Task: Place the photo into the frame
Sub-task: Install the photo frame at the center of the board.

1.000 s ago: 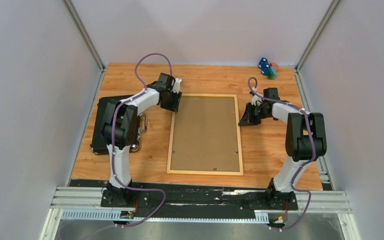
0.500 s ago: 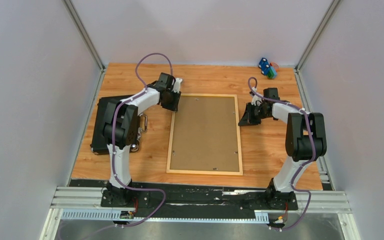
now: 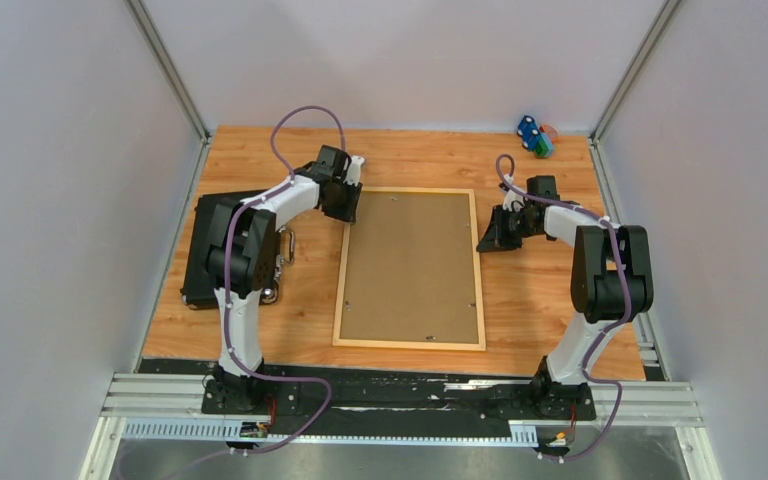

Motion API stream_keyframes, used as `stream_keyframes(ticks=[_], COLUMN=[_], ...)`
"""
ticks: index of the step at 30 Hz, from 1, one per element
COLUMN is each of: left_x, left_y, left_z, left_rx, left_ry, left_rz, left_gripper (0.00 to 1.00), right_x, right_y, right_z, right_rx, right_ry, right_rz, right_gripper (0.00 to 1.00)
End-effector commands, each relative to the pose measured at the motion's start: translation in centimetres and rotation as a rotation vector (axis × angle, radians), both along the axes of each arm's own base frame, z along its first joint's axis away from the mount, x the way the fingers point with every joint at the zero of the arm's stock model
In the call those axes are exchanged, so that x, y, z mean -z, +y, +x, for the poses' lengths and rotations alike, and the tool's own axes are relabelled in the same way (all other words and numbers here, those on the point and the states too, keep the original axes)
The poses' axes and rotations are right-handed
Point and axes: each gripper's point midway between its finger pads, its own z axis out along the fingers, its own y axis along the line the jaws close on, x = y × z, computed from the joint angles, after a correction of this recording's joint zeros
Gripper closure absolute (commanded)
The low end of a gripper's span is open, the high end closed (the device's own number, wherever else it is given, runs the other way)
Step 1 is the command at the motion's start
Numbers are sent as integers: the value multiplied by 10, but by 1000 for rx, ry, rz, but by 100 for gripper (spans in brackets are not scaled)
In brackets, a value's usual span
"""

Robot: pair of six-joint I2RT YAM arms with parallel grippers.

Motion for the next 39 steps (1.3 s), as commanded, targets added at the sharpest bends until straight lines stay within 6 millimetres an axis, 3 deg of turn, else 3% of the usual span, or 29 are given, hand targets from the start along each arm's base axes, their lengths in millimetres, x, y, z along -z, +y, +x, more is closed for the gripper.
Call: stream_keyframes(ticks=[1, 7, 14, 25, 27, 29, 31, 33, 39], left_x=[43, 34, 10, 0, -4, -8, -14, -18, -20], left_y=[4, -1, -17, -30, -30, -28, -27, -25, -18], left_z=[-10, -12, -7, 0, 0, -1, -3, -4, -11], left_rx=[-18, -37, 101, 179, 175, 164, 155, 147, 128], left_ry=[56, 12, -44, -41, -38, -30, -24, -17, 17], left_rz=[24, -85, -186, -222, -222, -225, -236, -242, -224], left_gripper=[100, 100, 100, 100, 88, 62, 48, 41, 39], right_x=[8, 5, 5, 2, 2, 2, 1, 0, -2], right_y=[2, 6, 4, 5, 5, 6, 7, 7, 8], right_z=[-2, -3, -1, 1, 1, 1, 0, 0, -1], right_rx=[-17, -33, -52, -74, -76, -77, -79, -80, -80], right_ry=[14, 10, -6, -9, -7, -6, -6, -8, -9], right_rz=[-4, 17, 5, 7, 9, 15, 18, 22, 30], right_gripper=[96, 96, 96, 96, 96, 96, 96, 96, 96])
